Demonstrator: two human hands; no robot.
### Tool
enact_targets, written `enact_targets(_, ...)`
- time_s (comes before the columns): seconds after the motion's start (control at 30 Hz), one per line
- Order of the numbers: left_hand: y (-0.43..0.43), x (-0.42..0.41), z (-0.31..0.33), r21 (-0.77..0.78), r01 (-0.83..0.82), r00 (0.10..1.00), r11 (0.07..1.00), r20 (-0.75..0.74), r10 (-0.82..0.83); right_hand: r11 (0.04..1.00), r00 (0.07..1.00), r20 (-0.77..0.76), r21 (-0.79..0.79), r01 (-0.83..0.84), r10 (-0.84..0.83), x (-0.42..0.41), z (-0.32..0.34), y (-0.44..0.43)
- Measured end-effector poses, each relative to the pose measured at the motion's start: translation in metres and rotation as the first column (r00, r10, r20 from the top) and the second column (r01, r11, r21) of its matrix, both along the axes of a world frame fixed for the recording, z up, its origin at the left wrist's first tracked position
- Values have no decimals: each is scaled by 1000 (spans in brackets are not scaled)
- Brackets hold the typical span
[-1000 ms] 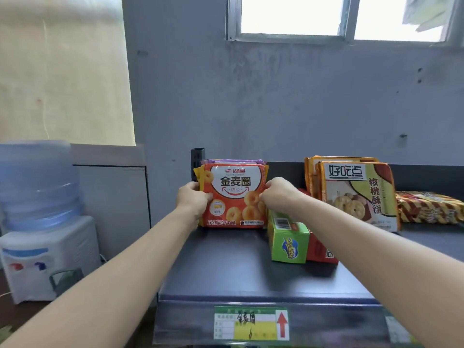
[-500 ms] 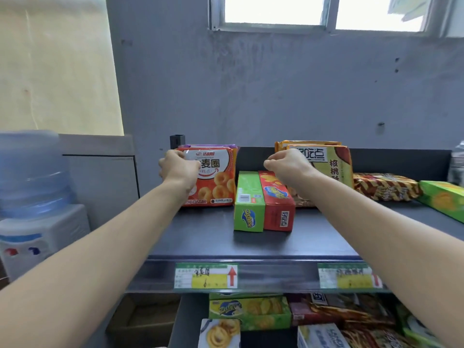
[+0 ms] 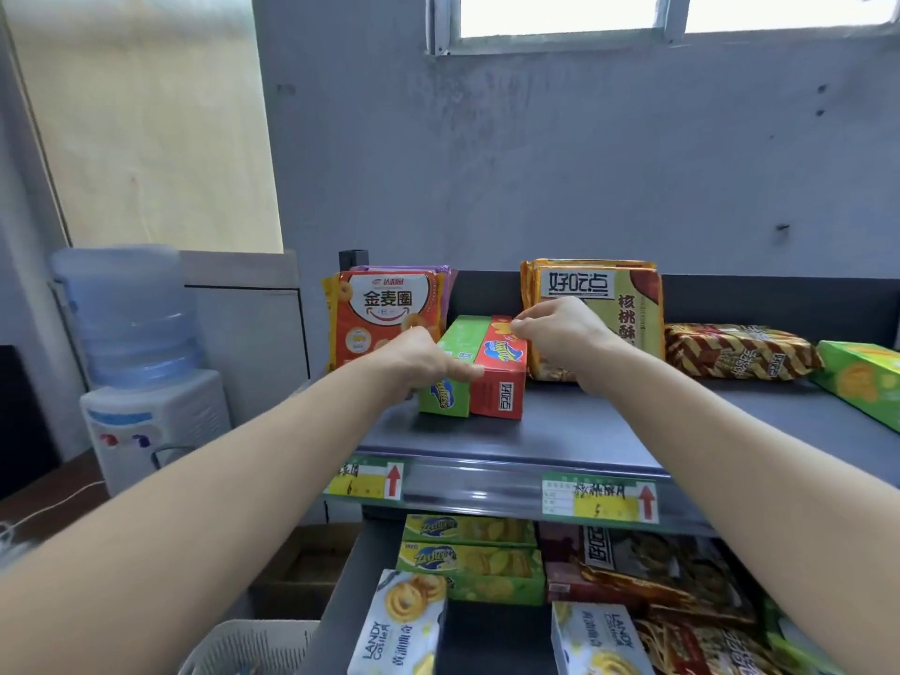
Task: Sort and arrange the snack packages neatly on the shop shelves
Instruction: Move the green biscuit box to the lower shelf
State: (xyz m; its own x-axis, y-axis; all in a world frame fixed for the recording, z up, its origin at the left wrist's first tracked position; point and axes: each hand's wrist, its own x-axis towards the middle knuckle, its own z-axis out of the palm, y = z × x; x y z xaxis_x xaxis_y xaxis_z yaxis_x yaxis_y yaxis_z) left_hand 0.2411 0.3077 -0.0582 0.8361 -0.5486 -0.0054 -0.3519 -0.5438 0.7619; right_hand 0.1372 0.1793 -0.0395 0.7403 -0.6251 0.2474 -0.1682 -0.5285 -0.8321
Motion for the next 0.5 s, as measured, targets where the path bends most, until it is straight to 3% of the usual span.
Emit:
enact_targets(0.3, -10, -30, -4, -35, -128, 979, 991, 153, 132, 998, 997, 25, -4, -69, 69, -27, -8, -6)
enact_targets(0.5, -7, -47, -3, -133, -244, 935, 961, 232, 270, 994, 986, 128, 1, -113, 112, -35, -19, -6)
